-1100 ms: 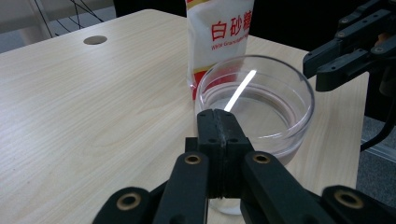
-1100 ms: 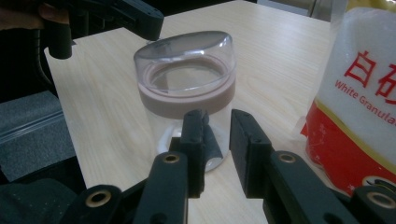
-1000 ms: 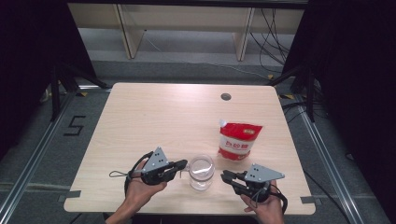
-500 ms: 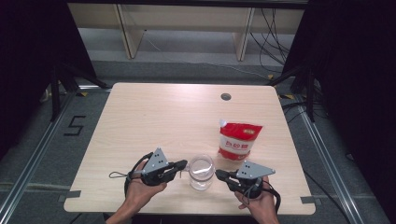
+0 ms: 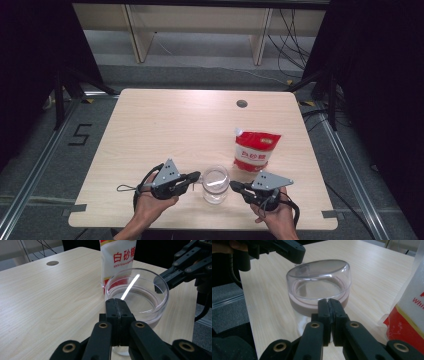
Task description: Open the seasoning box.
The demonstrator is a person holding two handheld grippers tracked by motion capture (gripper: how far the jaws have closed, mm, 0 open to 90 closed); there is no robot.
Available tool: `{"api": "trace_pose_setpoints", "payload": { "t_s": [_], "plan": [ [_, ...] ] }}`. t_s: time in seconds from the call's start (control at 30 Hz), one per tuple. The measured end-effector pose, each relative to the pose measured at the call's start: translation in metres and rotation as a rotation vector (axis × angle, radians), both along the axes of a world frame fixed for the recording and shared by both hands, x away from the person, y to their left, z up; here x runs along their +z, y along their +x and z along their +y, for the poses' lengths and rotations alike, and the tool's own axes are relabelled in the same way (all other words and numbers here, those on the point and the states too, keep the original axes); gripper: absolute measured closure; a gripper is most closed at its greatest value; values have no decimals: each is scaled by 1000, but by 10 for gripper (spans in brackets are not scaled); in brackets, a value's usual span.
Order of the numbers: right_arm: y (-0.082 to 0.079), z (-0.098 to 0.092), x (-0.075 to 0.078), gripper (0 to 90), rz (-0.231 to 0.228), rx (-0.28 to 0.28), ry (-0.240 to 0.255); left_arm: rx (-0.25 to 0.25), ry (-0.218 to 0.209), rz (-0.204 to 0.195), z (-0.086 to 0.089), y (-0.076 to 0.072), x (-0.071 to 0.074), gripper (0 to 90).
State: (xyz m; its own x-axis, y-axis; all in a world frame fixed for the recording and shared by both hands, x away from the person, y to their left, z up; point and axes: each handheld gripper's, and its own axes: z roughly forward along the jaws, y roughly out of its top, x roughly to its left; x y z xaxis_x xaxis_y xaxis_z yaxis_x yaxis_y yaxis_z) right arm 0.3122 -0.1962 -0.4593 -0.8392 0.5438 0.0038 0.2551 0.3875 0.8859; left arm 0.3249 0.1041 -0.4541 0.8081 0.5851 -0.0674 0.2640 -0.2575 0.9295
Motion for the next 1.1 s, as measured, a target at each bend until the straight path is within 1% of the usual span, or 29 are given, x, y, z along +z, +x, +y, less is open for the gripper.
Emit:
{"api": "trace_pose_setpoints", "payload": {
  "t_s": [0.07,0.1,0.13,0.2,0.23,0.27,0.3,0.33,0.37,0.4,0.43,0.47,0.5,0.53,0.57,0.6,0.63,0.67,0.7,0.73,0.77,0.83,0.87,0.9,0.93,0.97,1.0,1.03,1.1],
  "plan": [
    [0,2,-2,886,-2,5,-4,0,0,0,0,0,0,894],
    [1,3,-2,886,-1,16,-3,-4,7,-9,1,1,0,894],
    [1,5,-2,887,-13,18,4,-5,8,-9,1,1,0,894],
    [0,6,0,888,-16,19,-8,-6,8,-8,1,1,0,894],
    [0,6,2,889,-16,15,-7,-7,7,-5,1,1,0,894],
    [0,8,2,888,-26,14,10,-11,7,-5,2,1,0,893],
    [0,8,4,888,-22,19,1,-7,18,2,3,2,1,883],
    [0,8,5,888,-29,14,3,-2,24,10,4,2,2,809],
    [1,8,5,888,-41,21,3,-2,8,21,6,2,3,773],
    [0,8,6,889,-27,25,8,-32,16,15,8,2,5,751],
    [-1,9,7,888,-21,16,13,-45,21,19,10,1,5,703],
    [0,9,7,888,-33,15,13,-48,32,34,11,-2,6,677],
    [1,10,8,888,-47,26,13,-62,55,24,13,-3,5,635],
    [0,11,7,888,-32,25,19,-66,61,18,14,-4,4,604],
    [0,13,7,888,-37,36,23,-42,69,23,16,-7,3,573],
    [0,15,7,888,-44,24,28,-42,78,22,18,-7,1,547],
    [0,16,8,888,-40,40,24,-22,76,35,19,-9,-2,507],
    [-1,16,9,888,-39,33,21,-41,91,32,22,-8,-4,482],
    [-1,18,10,888,-47,44,21,-17,92,55,23,-11,-8,457],
    [-2,19,11,888,-50,42,19,-22,102,50,26,-11,-11,440],
    [-3,21,12,887,-47,35,28,-12,104,66,27,-13,-14,408],
    [-1,23,14,880,-59,54,26,8,110,70,29,-14,-19,347],
    [-2,24,15,880,-52,57,24,10,118,83,31,-14,-21,328],
    [-1,26,16,881,-60,56,31,16,119,93,33,-14,-23,304],
    [-1,28,16,881,-58,60,31,26,111,97,33,-14,-26,286],
    [-2,30,17,881,-70,46,41,35,122,97,35,-15,-26,273],
    [-1,32,17,881,-78,58,36,44,127,94,37,-14,-27,264],
    [-1,34,18,881,-71,75,36,50,112,98,38,-14,-28,253],
    [-2,37,19,881,-78,72,36,61,116,98,41,-15,-29,225]
  ]
}}
